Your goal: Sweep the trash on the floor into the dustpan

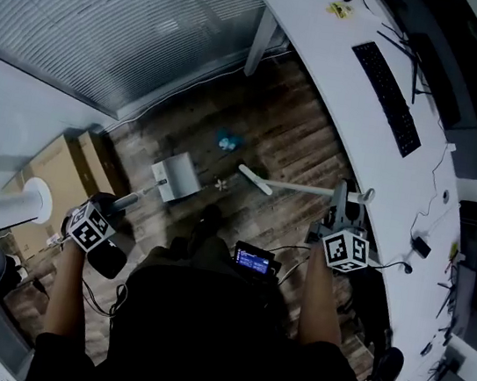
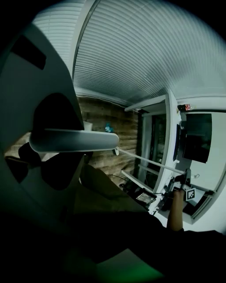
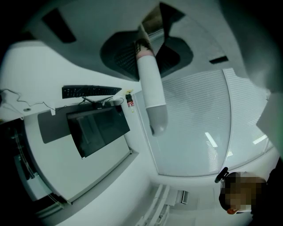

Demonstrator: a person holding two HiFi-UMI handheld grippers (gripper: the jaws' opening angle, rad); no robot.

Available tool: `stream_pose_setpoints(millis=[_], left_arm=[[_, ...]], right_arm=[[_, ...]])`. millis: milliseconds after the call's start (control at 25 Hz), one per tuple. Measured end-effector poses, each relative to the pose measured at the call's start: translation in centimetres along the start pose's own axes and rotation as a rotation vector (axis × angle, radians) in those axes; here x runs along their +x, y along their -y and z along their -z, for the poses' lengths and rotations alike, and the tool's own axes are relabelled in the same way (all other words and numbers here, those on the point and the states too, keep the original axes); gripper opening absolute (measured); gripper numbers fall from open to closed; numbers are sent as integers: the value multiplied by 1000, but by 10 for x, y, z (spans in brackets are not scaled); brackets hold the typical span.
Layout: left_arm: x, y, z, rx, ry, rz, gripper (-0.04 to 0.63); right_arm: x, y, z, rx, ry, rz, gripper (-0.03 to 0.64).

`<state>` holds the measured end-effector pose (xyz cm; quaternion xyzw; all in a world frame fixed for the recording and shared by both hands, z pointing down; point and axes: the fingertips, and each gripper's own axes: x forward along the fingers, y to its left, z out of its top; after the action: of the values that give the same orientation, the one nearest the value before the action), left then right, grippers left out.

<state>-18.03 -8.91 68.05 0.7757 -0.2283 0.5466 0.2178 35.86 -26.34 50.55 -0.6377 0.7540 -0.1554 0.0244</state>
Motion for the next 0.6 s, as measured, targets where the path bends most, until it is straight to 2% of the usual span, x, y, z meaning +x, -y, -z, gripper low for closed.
stream_pose_setpoints(millis=[80, 240, 360, 480, 600], left_arm=[[-2, 2, -6, -3, 14, 5, 118], [2, 9, -6, -5, -10, 31, 118], [6, 12, -1, -10, -10, 45, 117], [5, 10, 2, -10, 5, 49, 117], [5, 9, 2, -2, 36, 63, 117]], right_arm=[[10, 11, 1, -18, 15, 32, 87], [19, 27, 13, -62, 19, 77, 87], [25, 28, 48, -103, -42, 84, 87], [25, 25, 97, -98, -129, 108, 87], [20, 6, 118, -100, -149, 99, 87]])
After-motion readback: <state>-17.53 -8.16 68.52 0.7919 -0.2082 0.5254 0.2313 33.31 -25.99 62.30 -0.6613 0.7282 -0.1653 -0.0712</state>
